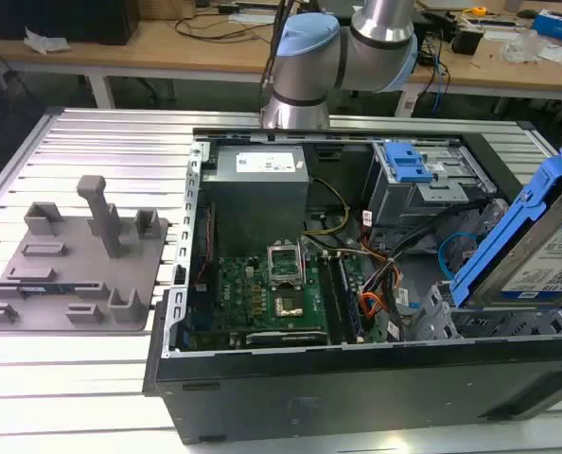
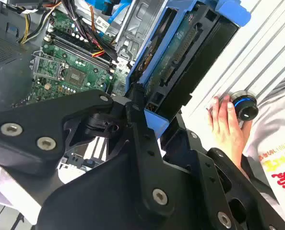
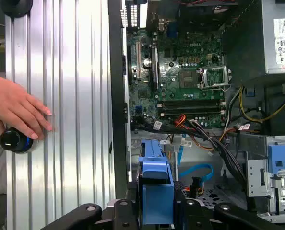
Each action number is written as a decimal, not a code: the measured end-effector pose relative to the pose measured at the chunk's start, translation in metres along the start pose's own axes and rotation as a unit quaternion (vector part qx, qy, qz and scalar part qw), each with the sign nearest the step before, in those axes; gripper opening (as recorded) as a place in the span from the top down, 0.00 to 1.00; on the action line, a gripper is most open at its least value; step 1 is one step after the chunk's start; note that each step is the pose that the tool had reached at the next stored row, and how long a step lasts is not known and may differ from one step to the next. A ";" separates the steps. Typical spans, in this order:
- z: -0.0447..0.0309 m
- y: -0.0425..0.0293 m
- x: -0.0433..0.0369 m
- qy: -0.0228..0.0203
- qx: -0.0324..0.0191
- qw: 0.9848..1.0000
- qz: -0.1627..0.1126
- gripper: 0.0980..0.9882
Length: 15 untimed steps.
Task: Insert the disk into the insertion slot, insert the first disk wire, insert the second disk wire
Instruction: 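Insert the disk into the insertion slot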
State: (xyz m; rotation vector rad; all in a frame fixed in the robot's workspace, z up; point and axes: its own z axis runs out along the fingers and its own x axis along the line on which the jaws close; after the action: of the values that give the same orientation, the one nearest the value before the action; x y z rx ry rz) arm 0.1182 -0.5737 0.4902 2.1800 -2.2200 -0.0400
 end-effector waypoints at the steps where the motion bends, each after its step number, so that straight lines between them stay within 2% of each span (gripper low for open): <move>1: 0.0000 0.0000 0.0000 0.000 0.000 1.000 0.000 0.70; 11: 0.0000 0.0000 0.0000 0.000 0.000 1.000 0.000 0.70; 15: 0.0000 0.0000 0.0000 -0.007 0.000 1.000 0.000 0.70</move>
State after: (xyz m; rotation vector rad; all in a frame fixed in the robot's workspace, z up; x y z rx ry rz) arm 0.1182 -0.5737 0.4902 2.1866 -2.2262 -0.0546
